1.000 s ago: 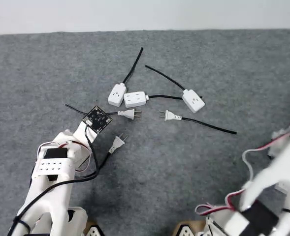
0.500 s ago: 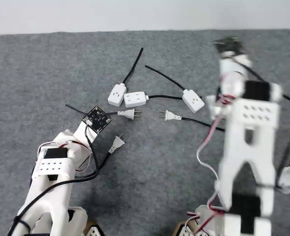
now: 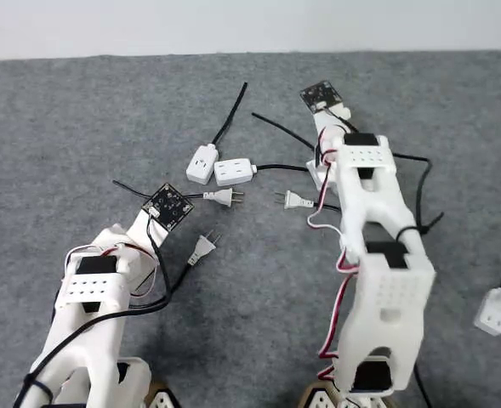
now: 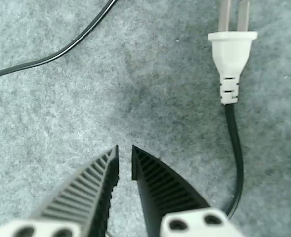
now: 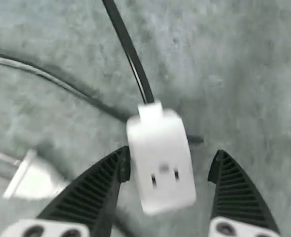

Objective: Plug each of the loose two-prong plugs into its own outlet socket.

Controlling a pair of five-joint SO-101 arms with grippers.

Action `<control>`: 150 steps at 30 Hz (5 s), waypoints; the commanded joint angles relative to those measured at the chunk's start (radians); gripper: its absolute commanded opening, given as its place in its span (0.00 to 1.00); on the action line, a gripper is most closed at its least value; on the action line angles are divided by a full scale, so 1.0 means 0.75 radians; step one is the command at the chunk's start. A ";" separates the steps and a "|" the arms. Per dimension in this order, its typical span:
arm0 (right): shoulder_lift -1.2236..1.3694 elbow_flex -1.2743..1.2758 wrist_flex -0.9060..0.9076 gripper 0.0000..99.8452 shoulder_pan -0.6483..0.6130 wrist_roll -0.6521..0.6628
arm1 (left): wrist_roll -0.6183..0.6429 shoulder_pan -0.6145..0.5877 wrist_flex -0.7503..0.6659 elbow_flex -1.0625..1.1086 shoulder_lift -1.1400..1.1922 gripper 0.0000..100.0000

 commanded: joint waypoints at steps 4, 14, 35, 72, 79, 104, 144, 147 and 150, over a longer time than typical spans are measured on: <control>0.277 -0.503 0.120 0.24 0.030 0.043 | 0.018 -0.010 -0.039 -0.036 -0.027 0.05; 0.453 -0.949 0.600 0.03 0.030 0.041 | 0.020 -0.010 -0.063 -0.034 -0.027 0.05; 0.105 -0.927 1.145 0.01 0.048 -0.454 | 0.020 -0.027 -0.065 -0.034 -0.027 0.05; -1.159 1.289 0.146 0.29 -0.269 -0.700 | 0.020 -0.031 -0.061 -0.032 -0.027 0.05; -1.349 1.348 0.208 0.28 -0.199 -0.687 | 0.020 -0.031 -0.059 -0.032 -0.027 0.05; -1.466 1.716 0.024 0.22 -0.240 -0.475 | 0.020 -0.033 -0.059 -0.032 -0.029 0.05; -1.955 1.872 0.030 0.04 -0.208 -0.342 | 0.020 -0.033 -0.059 -0.032 -0.029 0.05; -1.902 1.872 0.007 0.03 -0.216 -0.344 | 0.020 -0.033 -0.059 -0.032 -0.029 0.05; -1.846 1.872 -0.024 0.02 -0.218 -0.344 | 0.020 -0.033 -0.057 -0.032 -0.029 0.05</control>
